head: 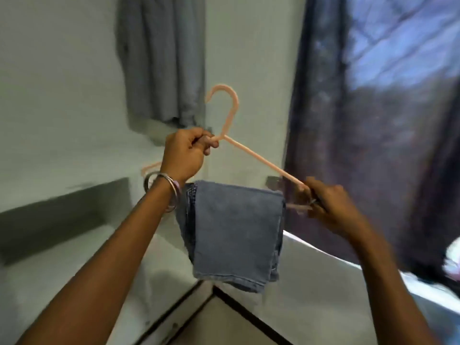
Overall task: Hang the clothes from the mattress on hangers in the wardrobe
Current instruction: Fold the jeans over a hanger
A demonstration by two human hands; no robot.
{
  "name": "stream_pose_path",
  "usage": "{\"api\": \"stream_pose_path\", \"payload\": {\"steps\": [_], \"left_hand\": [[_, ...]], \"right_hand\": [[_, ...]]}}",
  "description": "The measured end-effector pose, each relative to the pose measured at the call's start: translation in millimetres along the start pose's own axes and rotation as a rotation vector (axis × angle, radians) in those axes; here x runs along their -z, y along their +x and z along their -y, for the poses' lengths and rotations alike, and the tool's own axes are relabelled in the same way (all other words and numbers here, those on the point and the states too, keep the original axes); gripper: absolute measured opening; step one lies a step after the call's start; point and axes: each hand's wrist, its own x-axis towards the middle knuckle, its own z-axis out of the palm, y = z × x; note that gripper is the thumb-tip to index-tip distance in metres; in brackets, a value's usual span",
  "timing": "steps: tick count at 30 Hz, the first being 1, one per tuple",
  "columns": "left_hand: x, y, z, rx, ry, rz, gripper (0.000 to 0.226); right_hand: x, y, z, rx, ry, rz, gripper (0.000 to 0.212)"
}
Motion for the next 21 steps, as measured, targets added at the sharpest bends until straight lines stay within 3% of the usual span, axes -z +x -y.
{"api": "stream_pose_path", "payload": {"steps": [2,8,16,21], "left_hand": [[51,27,21,0.011,0.106,-0.074,0.022],[188,101,60,-0.02,0.387,-0.319,0.021],[309,187,82,-0.095,0.493,-0.524,0.021],[357,251,92,-0.091,0.796,-0.548,0.014]], "right_hand": [[-34,51,41,0.115,0.137,-0.015,0.016],[-116,185,157,0.383,0.47,-0.141,0.039],[-152,345,268,0.583,0.672,-0.441,0.021],[-161,448,310,0.617,0.699,-0.491,0.021]]}}
